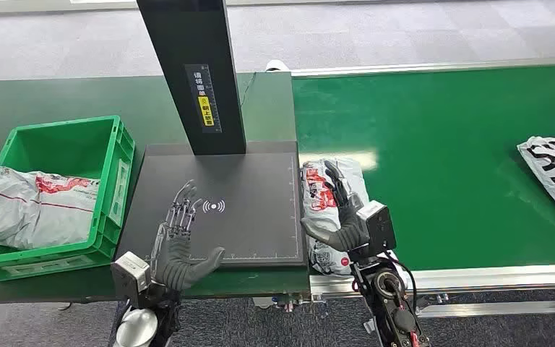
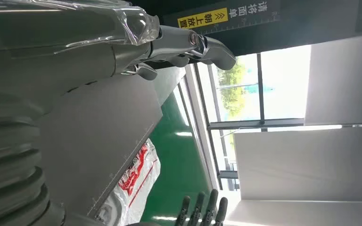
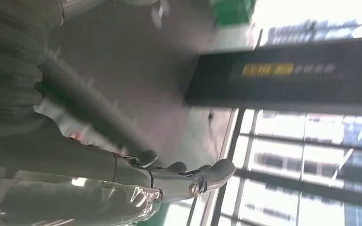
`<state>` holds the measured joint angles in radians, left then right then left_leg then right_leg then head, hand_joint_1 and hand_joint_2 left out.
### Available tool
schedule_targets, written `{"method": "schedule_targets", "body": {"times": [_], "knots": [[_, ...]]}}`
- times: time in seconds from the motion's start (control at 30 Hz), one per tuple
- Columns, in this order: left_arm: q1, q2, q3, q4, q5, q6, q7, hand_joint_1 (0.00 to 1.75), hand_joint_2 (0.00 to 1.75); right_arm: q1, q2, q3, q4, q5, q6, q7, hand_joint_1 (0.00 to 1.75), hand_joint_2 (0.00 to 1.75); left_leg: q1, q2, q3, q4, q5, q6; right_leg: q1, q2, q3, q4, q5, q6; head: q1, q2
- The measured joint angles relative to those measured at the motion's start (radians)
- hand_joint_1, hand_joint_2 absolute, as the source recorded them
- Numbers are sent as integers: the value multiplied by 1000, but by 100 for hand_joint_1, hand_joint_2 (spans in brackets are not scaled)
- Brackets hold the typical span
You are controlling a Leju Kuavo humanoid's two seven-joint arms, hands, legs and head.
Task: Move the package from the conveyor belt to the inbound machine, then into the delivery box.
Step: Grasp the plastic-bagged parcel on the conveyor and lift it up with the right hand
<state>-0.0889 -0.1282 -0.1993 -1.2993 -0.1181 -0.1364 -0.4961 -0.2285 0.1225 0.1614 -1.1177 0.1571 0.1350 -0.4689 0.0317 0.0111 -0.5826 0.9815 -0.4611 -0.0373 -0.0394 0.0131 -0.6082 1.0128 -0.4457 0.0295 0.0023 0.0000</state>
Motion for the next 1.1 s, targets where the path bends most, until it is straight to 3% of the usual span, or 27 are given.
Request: {"method": "schedule_targets", "body": {"times": [0.23,0.87,1.1], "knots": [[20,0,5,-15,-10,3,12,0,175,0,-17,-58,-16,199,-233,67,0,175,0,0,0,0,0,0,0,0,0,0,0,0,0,0],[28,0,17,-23,-10,4,12,0,175,1,-29,-92,-24,228,-260,78,0,175,0,0,0,0,0,0,0,0,0,0,0,0,0,0],[30,0,19,-24,-14,8,23,0,175,0,-34,-119,-21,390,-310,184,0,175,0,0,0,0,0,0,0,0,0,0,0,0,0,0]]}}
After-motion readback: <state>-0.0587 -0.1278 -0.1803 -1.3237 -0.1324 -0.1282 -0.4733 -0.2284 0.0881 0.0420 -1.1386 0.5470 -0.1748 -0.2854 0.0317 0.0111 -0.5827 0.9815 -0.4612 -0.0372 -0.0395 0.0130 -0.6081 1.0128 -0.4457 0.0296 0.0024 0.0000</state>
